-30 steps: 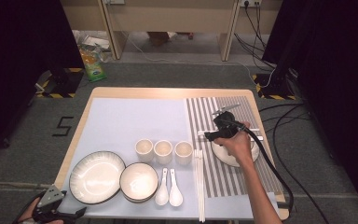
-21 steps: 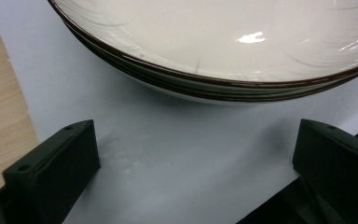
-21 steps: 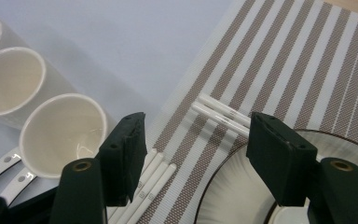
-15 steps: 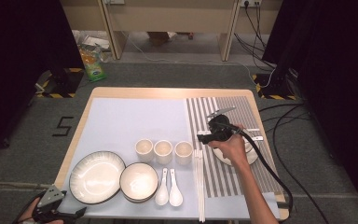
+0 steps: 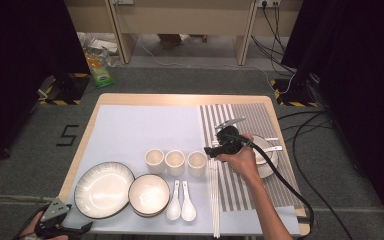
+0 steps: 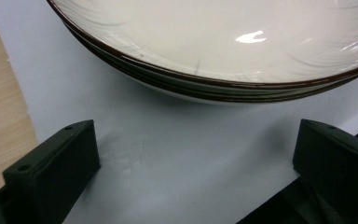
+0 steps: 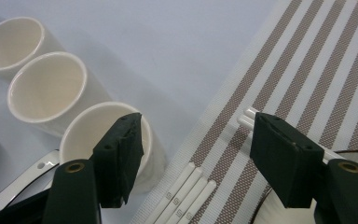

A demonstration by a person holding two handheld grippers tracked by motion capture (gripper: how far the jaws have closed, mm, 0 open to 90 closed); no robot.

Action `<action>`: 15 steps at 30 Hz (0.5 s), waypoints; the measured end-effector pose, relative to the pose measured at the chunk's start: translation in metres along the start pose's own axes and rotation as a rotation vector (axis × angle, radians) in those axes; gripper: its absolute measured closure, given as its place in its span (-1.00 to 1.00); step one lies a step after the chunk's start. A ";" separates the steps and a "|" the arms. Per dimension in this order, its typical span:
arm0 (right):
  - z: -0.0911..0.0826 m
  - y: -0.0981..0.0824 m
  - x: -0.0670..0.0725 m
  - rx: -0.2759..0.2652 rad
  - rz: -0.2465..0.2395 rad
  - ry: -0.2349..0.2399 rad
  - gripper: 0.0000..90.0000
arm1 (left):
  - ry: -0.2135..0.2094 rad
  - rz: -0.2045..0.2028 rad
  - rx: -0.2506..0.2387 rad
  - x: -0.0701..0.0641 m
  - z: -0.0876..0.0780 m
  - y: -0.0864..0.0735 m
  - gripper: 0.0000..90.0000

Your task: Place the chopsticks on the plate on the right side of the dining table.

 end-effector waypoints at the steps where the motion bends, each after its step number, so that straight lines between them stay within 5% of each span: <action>1: 0.001 0.000 0.000 0.000 -0.001 0.001 -0.24 | -0.001 0.001 0.000 0.000 0.000 0.000 -1.00; 15: 0.001 0.004 0.007 -0.022 -0.013 0.017 -0.24 | 0.003 0.001 0.002 0.000 0.000 0.000 -1.00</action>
Point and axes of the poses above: each handheld gripper's, and its own axes: z roughly forward along the jaws, y roughly out of its top, x roughly to its left, the point moved 2 cm from there along z, roughly forward along the jaws, and after that the axes turned 15 degrees about -z, right-handed, at the moved point
